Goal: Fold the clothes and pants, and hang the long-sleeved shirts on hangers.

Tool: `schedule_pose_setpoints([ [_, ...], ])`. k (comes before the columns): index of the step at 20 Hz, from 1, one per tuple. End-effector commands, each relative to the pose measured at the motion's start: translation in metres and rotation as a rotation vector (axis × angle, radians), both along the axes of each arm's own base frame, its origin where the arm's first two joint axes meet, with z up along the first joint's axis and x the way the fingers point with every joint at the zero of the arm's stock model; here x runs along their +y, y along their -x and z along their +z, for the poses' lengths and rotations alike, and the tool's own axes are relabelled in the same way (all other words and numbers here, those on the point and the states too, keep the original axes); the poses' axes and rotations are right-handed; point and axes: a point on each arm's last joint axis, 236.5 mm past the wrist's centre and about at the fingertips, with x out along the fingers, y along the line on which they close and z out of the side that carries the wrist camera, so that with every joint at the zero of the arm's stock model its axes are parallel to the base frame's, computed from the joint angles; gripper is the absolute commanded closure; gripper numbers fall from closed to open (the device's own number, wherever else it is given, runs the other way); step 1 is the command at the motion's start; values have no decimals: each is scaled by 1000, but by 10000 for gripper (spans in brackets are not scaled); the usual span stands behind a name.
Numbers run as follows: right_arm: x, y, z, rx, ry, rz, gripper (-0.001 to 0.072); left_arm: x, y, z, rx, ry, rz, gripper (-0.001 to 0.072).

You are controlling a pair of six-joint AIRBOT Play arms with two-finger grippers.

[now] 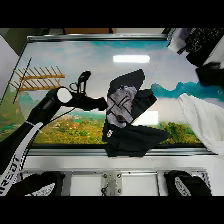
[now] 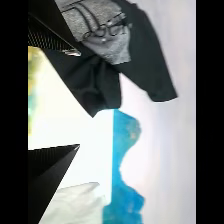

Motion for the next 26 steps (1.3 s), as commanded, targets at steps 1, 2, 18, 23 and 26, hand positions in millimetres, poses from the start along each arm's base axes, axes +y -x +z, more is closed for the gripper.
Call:
schedule_pose_setpoints([
  [1,-22,32,-90,261,-39,-82,97,29,-25,-37,64,53,108,105],
  [2,-35,44,-120,335,-72,-144,96,25,-35,-41,69,67,104,105],
  [18,-1,103,-344,673,-593,-374,95,-64,-141,-99,138,104,-38,105],
  [23,26,84,-361,675,-568,-311,97,-90,-153,-95,104,122,-66,105],
  [26,25,73,-362,635,-539,-309,454,-88,-159,-94,137,139,-5,539],
])
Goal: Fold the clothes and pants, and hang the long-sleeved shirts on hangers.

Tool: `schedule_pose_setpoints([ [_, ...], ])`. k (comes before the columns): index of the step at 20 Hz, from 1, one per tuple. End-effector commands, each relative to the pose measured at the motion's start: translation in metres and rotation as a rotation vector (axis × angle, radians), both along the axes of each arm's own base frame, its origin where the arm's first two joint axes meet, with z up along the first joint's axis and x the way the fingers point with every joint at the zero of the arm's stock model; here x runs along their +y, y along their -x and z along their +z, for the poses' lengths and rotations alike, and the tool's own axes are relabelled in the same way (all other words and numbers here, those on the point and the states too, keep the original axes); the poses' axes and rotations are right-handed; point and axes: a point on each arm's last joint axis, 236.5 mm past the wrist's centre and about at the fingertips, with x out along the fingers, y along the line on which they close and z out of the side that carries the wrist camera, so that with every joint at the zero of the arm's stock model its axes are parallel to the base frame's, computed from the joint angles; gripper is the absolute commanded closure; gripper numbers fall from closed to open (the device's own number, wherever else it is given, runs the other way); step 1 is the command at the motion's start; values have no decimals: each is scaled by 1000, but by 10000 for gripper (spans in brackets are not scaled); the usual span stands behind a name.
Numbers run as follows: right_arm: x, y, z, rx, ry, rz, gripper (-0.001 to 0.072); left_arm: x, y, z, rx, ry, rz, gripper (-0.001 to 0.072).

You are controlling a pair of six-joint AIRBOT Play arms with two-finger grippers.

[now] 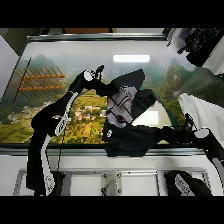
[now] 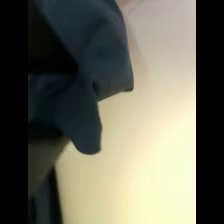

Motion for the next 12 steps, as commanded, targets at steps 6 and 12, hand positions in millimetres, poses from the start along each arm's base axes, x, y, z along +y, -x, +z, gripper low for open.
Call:
schedule_pose_setpoints([
  [6,-24,-69,86,-250,173,100,697,37,-16,57,-8,23,69,696],
  [12,-21,-63,157,-340,237,200,697,66,-11,102,-118,-64,14,278],
])
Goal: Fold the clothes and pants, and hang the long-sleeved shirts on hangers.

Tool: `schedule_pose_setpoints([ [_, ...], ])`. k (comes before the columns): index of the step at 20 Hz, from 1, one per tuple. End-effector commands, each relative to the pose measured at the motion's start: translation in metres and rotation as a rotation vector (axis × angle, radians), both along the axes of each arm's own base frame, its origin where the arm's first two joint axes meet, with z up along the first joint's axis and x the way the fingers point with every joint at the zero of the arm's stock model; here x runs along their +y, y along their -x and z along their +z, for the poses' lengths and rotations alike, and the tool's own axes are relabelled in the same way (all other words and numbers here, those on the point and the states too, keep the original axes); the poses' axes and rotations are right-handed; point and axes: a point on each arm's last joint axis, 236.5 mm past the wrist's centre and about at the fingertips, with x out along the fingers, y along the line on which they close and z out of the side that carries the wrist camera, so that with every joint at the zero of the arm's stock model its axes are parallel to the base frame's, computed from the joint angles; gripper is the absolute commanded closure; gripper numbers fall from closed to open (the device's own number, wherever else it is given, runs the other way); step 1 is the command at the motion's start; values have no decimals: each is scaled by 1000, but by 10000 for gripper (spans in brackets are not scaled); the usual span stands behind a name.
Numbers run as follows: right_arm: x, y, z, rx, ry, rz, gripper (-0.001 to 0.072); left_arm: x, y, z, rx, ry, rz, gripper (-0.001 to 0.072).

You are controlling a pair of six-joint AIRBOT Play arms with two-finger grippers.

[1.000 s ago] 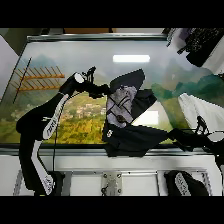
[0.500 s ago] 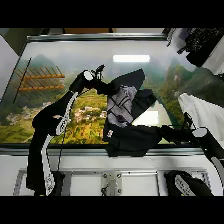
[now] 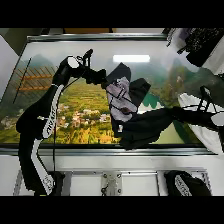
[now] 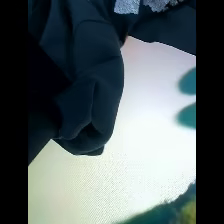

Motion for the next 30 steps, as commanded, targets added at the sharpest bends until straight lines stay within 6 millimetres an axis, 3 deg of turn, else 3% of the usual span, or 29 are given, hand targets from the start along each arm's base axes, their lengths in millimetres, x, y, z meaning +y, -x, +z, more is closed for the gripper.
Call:
schedule_pose_setpoints([
  [1,4,13,19,8,25,50,698,14,7,-8,40,-47,19,3],
  [3,7,18,17,30,16,63,697,17,9,-39,110,-53,63,41],
  [5,9,21,16,39,14,68,697,32,5,-70,179,-51,154,45],
  [7,9,21,15,44,12,71,697,48,-5,-86,205,-34,262,45],
  [10,10,21,13,50,9,73,697,53,-21,-91,182,24,350,45],
  [14,10,21,8,68,1,70,697,32,-34,-89,121,81,369,45],
  [19,13,20,3,84,-11,75,697,5,-29,-102,178,114,322,65],
  [21,13,19,4,79,-8,76,697,-2,-34,-88,159,124,289,657],
  [23,5,10,16,30,27,69,698,6,-43,-55,116,134,260,695],
  [24,-2,3,32,-14,67,74,698,14,-49,-24,55,136,236,695],
  [26,-16,-14,94,-139,156,76,698,39,-56,62,-143,95,195,696],
  [27,-19,-19,130,-208,191,79,697,52,-49,115,-258,76,168,695],
  [28,-20,-22,168,-279,220,81,698,60,-33,163,-358,71,142,695],
  [30,-17,-17,241,-422,265,85,697,75,18,253,-543,56,100,694],
])
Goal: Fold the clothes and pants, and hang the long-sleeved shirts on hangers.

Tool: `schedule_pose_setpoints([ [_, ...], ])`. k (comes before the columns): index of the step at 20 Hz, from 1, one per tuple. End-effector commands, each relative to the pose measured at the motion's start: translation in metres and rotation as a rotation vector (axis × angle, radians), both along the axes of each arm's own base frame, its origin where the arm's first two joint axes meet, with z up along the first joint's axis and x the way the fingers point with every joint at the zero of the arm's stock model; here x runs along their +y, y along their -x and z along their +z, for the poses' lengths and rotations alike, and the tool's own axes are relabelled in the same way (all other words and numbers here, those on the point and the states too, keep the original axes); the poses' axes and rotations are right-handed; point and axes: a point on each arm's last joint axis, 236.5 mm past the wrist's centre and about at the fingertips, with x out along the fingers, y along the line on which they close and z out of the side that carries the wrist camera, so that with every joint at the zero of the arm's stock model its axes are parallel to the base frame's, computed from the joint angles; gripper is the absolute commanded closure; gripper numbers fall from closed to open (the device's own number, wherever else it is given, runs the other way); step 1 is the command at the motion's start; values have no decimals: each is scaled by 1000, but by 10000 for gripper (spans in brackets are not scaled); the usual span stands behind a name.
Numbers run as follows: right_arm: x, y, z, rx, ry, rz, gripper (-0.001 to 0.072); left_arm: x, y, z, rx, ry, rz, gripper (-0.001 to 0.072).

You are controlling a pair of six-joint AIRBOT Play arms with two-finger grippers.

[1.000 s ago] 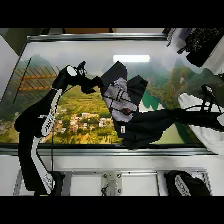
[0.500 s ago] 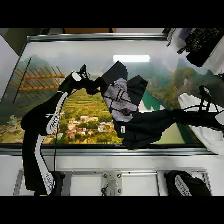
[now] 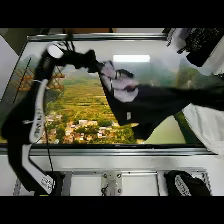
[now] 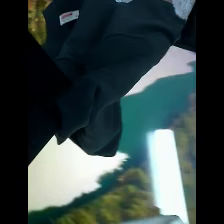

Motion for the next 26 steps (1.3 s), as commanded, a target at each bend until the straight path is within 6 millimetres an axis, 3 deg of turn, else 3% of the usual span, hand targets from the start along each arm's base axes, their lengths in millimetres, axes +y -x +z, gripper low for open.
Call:
schedule_pose_setpoints([
  [1,1,13,114,-218,90,16,698,30,84,145,-316,-92,-58,694],
  [3,8,32,146,-281,112,26,698,39,147,202,-440,-93,-58,694],
  [5,14,55,157,-300,108,24,698,48,202,241,-550,-96,-44,694],
  [8,25,88,149,-248,120,56,698,72,251,264,-643,-131,37,695],
  [10,30,105,135,-166,84,54,698,81,263,255,-619,-135,75,694],
  [13,34,120,94,38,11,42,698,81,243,202,-483,-153,72,695],
  [15,33,116,53,181,-37,35,698,75,215,138,-310,-183,39,694],
  [18,35,109,-42,451,-111,42,698,62,173,28,-30,-222,-23,694],
  [20,25,88,-103,529,-116,12,698,43,146,-29,93,-244,-74,694],
  [22,2,55,-138,520,-76,-59,697,16,114,-66,139,-267,-140,694],
  [23,-9,34,-145,485,-60,-88,697,2,96,-77,136,-273,-163,694],
  [26,-38,-30,-143,333,-16,-158,690,-30,39,-83,77,-261,-185,694],
])
